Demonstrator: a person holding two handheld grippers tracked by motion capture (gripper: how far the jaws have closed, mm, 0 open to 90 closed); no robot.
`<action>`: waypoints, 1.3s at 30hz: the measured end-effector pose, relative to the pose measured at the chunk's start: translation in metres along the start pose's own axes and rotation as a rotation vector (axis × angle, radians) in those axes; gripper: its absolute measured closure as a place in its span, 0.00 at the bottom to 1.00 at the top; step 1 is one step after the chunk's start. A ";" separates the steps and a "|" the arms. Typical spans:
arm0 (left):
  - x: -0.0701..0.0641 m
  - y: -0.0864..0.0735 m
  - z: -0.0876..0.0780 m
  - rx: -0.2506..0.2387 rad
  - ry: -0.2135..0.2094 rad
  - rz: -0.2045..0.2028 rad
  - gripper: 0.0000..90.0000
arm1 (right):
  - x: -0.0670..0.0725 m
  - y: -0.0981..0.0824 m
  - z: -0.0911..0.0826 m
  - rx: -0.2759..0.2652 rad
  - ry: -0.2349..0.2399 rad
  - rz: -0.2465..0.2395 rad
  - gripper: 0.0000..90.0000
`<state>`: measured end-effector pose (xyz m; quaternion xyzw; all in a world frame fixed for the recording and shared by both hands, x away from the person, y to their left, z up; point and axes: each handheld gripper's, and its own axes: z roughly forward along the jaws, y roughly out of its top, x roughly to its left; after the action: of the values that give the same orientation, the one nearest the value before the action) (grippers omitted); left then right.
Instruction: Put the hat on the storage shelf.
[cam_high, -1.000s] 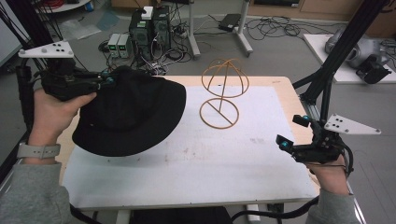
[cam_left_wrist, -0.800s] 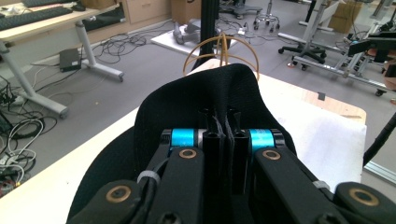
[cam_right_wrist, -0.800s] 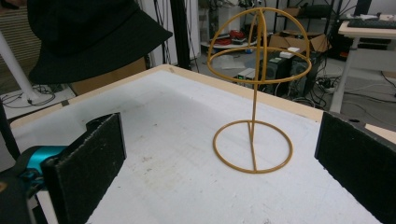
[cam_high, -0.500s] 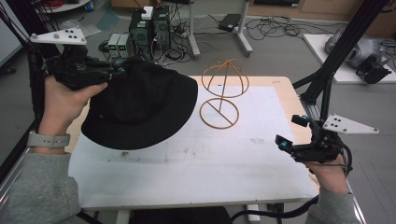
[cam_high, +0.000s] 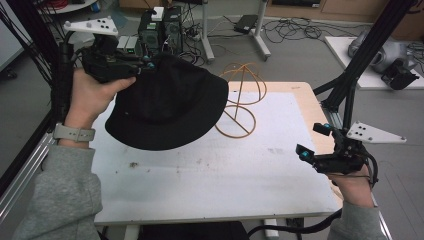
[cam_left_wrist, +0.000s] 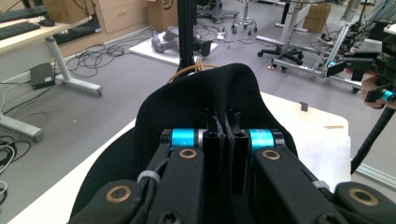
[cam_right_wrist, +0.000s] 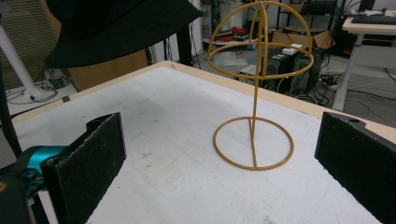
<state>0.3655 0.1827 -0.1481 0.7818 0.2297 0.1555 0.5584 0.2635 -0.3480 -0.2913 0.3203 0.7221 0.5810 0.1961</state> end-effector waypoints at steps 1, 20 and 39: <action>0.000 0.000 0.000 0.000 0.000 0.000 0.98 | -0.001 0.000 0.000 -0.001 0.001 -0.006 0.01; 0.020 0.034 0.049 -0.028 -0.090 0.048 0.98 | -0.007 -0.006 -0.009 0.011 -0.012 0.017 0.01; 0.035 0.053 0.105 -0.030 -0.112 0.038 0.98 | 0.004 -0.011 -0.023 0.023 -0.017 0.003 0.01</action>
<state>0.4576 0.1028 -0.1332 0.7849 0.1807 0.1256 0.5792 0.2428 -0.3629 -0.2962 0.3284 0.7266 0.5702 0.1976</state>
